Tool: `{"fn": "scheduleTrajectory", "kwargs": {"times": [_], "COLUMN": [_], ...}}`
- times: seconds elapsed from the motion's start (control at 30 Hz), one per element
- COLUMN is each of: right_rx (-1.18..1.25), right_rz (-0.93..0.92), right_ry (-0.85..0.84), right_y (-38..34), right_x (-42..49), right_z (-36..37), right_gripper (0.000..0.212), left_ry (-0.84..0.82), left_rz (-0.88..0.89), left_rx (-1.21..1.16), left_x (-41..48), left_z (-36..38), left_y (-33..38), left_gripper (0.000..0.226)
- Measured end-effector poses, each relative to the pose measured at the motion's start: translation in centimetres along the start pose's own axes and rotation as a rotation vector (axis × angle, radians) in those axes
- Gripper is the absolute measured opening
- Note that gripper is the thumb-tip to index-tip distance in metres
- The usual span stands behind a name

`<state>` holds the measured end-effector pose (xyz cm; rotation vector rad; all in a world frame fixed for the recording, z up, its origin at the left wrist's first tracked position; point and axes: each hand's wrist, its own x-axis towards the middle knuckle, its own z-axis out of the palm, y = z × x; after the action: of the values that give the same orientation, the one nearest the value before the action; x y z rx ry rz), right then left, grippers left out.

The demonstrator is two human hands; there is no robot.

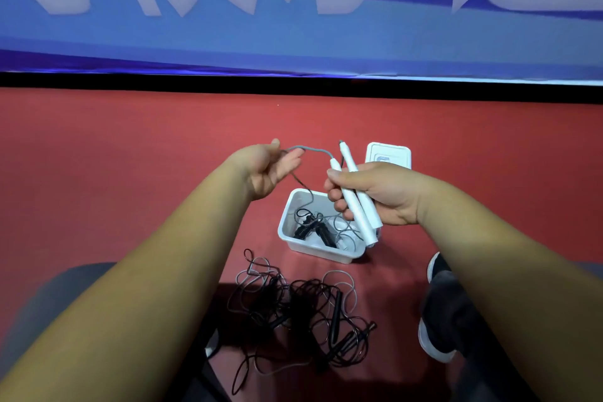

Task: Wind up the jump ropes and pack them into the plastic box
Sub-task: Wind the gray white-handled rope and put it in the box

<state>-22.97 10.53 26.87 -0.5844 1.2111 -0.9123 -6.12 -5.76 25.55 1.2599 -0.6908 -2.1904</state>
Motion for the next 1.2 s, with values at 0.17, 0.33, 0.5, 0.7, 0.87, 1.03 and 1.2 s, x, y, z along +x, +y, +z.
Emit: {"fn": "scheduleTrajectory", "kwargs": {"times": [0.17, 0.33, 0.5, 0.7, 0.87, 1.03, 1.2], "right_rx": [0.006, -0.05, -0.1, -0.087, -0.216, -0.429, -0.781], "right_rz": [-0.024, 0.019, 0.037, 0.069, 0.048, -0.03, -0.194], "right_ry": [-0.001, -0.03, -0.064, -0.016, 0.113, 0.29, 0.506], "right_y": [0.1, 0.3, 0.5, 0.5, 0.2, 0.2, 0.7], "right_x": [0.5, 0.4, 0.4, 0.4, 0.9, 1.3, 1.8], "right_z": [-0.3, -0.2, -0.3, 0.0, 0.0, -0.6, -0.9], "right_gripper": [0.016, 0.016, 0.013, 0.025, 0.043, 0.042, 0.034], "left_ry": [0.122, -0.296, -0.474, -0.361, -0.27, -0.183, -0.109], "left_rz": [0.083, 0.55, 0.665, 0.728, 0.654, 0.628, 0.596], "left_rx": [0.955, 1.161, 1.229, 1.144, 1.051, 0.971, 0.841], "left_x": [-1.7, -2.0, -2.3, -2.3, -2.6, -2.5, -2.6], "left_z": [0.3, 1.1, 2.2, 2.7, 3.0, 3.3, 3.5], "left_y": [-0.1, 0.0, -1.3, -1.8, -2.0, -2.1, -1.6], "left_gripper": [0.037, 0.052, 0.057, 0.029, 0.022, 0.024, 0.025]}}
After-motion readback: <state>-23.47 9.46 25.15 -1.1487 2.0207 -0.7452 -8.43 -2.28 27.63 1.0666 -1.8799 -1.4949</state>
